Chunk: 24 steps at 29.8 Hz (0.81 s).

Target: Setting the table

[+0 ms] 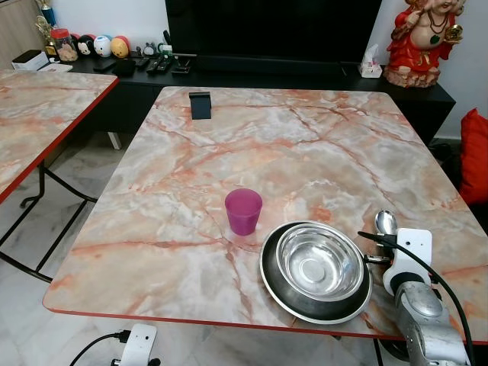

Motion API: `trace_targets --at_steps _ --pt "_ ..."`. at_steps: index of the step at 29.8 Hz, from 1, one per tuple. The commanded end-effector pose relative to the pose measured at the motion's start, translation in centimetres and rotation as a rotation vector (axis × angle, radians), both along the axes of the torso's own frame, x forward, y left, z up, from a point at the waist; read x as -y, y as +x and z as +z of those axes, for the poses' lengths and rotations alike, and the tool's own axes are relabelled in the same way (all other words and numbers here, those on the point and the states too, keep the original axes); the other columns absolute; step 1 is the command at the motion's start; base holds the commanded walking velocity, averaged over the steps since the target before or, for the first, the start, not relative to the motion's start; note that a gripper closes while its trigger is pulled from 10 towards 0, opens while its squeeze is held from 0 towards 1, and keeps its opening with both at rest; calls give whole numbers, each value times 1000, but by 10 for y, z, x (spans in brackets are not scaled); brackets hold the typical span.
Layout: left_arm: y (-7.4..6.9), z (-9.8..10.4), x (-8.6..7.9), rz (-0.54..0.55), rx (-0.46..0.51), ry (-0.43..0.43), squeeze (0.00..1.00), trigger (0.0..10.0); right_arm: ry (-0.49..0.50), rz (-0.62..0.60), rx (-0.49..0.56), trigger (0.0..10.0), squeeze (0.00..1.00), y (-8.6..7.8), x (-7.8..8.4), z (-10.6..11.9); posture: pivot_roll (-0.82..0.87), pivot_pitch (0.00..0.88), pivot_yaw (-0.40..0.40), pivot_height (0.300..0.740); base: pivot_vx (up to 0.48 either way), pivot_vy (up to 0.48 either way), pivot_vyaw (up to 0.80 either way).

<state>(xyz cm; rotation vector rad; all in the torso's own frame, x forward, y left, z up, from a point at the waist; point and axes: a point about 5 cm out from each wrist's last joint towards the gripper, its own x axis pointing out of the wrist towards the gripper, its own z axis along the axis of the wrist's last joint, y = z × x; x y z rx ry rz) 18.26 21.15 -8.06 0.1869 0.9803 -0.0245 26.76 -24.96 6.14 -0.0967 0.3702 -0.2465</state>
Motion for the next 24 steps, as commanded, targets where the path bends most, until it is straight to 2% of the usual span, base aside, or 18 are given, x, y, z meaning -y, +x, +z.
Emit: trace_targets --at_steps 1,12,13,14,16,17,24 --pt "-6 -3 0 -16 -25 8 0 10000 -5 -11 -19 10000 737 -1 3 -2 1 0 -19 740 0 0 0" --pt "-5 -3 1 -17 -23 7 0 10000 2 -2 -23 10000 737 0 0 -3 1 0 -19 740 0 0 0" --pt "-5 -3 1 -17 -23 7 0 10000 0 -2 -24 10000 678 0 0 -3 4 0 -19 740 0 0 0" --pt "-5 -3 1 -17 -22 8 0 10000 -1 -2 -25 10000 471 0 0 -3 4 0 -19 740 0 0 0" --pt "-5 -2 1 -17 -22 7 0 10000 -2 -3 -25 10000 471 0 0 -3 4 0 -19 740 0 0 0" --pt "-4 -2 0 -16 -22 8 0 10000 -5 -7 -21 10000 0 0 1 -3 4 0 -19 740 0 0 0" --pt "-4 -2 -1 -14 -19 9 0 10000 -20 -51 53 10000 0 4 6 8 3 0 -19 740 0 0 0"
